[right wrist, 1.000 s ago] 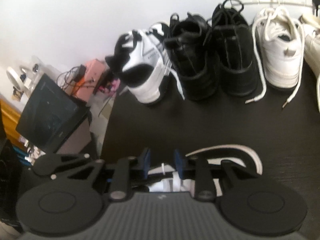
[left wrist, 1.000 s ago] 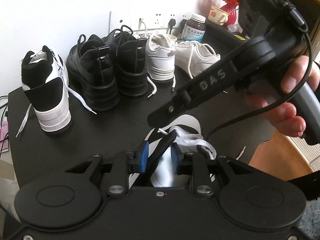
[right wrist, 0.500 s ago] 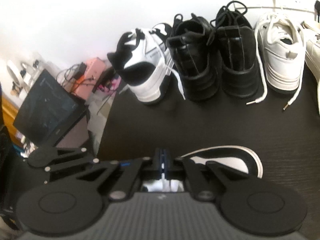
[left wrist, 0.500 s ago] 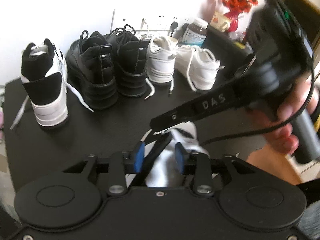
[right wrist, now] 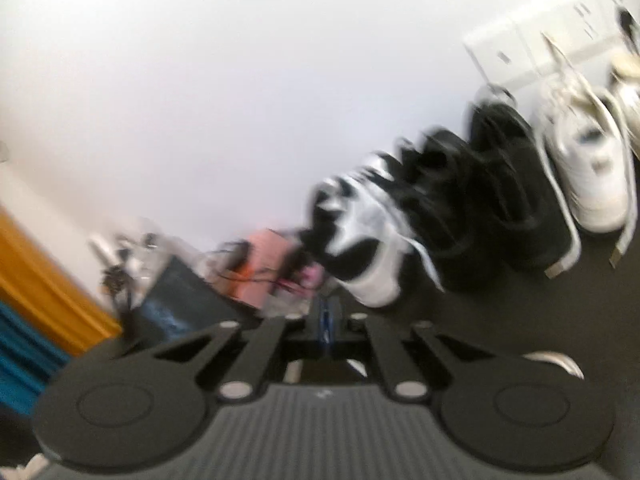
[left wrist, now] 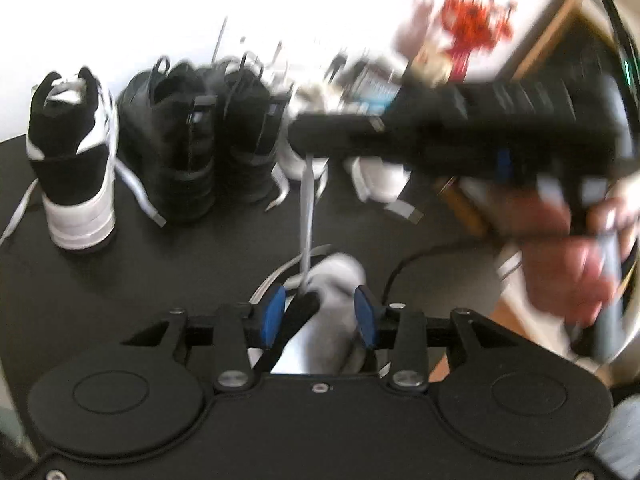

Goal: Lace up shoes with both hands

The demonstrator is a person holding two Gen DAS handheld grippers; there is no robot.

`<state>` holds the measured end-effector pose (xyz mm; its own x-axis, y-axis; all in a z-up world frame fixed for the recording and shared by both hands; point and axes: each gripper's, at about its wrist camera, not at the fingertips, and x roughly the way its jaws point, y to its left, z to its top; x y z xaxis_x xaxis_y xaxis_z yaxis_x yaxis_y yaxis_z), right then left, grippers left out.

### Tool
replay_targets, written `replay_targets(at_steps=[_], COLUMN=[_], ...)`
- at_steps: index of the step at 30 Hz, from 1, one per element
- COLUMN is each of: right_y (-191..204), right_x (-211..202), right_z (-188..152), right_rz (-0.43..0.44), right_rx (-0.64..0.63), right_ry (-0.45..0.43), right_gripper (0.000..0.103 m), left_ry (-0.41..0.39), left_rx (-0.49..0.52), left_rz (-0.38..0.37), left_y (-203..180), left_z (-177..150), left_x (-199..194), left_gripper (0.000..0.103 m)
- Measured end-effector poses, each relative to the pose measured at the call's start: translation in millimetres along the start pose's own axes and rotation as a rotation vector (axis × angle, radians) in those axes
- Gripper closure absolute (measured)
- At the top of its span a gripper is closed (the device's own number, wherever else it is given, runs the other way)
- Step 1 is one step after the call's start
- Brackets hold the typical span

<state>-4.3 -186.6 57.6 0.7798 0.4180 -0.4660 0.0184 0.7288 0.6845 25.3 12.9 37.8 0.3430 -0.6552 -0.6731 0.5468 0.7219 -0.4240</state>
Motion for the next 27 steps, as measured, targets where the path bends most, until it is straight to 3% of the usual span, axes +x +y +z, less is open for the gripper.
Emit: replay_targets(at_steps=[4,7,11,14,18,25,26,27], right_y=[10.8,13.9,8.6,-2.4,-14.2,-4.8,-6.1,-7.5], right_x=[-13.5,-18.7,-34.3,-51.4,-53.6,-10.1,-6.1,-2.1], right_z=[-0.3,-4.3,-9.9,-13.5,-20.6,-47.5,-46.1,-44.7], right_rz=[0.090,0.109,0.036,-0.032,-0.136,-0.172,-0.156,-0.141], right_rx=[-0.019,-0.038,-0.041,-0.042,-0.110,-0.270,-0.255,-0.240], right_ry=[-0.042,-0.044,-0.091,-0.147,-0.101,0.062,0.063,0.065], right_gripper=[0.100,0.101,0.094,0.058,0.058,0.059,0.062,0.082], left_ry=[-0.025,-0.022,-0.055,-0.089,-0.153,-0.219,-0.221,-0.222], left_rx=[-0.016,-0.056,-0.067,-0.075,-0.108,-0.098,-0.097,-0.097], left_rz=[0.037,0.033,0.058,0.083,0.081,0.029,0.026,0.024], left_y=[-1.2,-1.1,-5.1,-5.5,-2.9,-16.1,-17.6,-18.6], left_z=[13.5,15.2,14.6,16.3,25.9,38.8,38.5,37.6], left_x=[5.7,15.2,9.7,1.7,-11.8,-31.9,-33.6,-35.2], left_gripper=[0.068,0.099,0.102,0.102,0.102,0.102,0.102,0.102])
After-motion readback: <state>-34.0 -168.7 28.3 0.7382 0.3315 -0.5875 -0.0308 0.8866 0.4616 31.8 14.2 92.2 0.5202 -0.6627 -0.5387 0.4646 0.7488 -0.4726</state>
